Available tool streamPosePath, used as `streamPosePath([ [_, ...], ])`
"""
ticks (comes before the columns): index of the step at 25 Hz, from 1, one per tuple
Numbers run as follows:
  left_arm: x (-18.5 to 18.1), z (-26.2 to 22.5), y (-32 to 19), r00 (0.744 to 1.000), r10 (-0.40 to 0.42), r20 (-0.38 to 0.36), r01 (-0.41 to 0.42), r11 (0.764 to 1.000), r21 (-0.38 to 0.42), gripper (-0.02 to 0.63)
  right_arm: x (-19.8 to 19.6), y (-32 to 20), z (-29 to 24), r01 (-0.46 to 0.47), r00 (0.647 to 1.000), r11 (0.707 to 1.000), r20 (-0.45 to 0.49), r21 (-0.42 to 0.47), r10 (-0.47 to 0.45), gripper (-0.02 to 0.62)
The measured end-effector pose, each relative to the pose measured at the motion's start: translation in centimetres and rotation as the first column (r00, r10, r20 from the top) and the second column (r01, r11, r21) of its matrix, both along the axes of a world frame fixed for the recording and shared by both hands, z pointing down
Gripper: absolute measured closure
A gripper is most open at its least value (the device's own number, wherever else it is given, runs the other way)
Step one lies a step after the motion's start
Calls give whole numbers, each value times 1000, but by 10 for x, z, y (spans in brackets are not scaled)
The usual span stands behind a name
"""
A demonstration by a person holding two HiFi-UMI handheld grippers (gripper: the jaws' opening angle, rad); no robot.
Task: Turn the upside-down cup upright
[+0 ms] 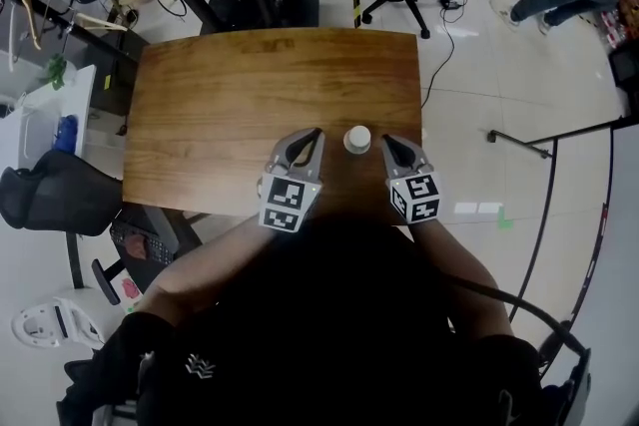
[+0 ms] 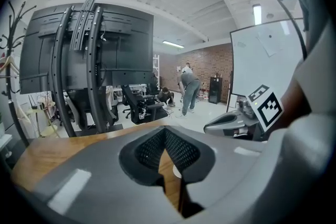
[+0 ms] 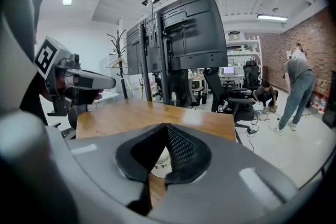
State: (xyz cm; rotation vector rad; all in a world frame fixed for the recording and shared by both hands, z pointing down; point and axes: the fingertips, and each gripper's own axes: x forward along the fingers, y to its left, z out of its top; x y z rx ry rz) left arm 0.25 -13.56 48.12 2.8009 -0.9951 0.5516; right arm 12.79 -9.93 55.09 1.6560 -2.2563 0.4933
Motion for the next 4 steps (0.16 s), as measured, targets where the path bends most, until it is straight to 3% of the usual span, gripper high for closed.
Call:
streamPosePath([
  [4, 2, 0, 0, 1000, 14, 13, -14, 1000, 3, 606, 0, -2, -2, -4, 1000, 1000, 13, 5, 4, 595],
])
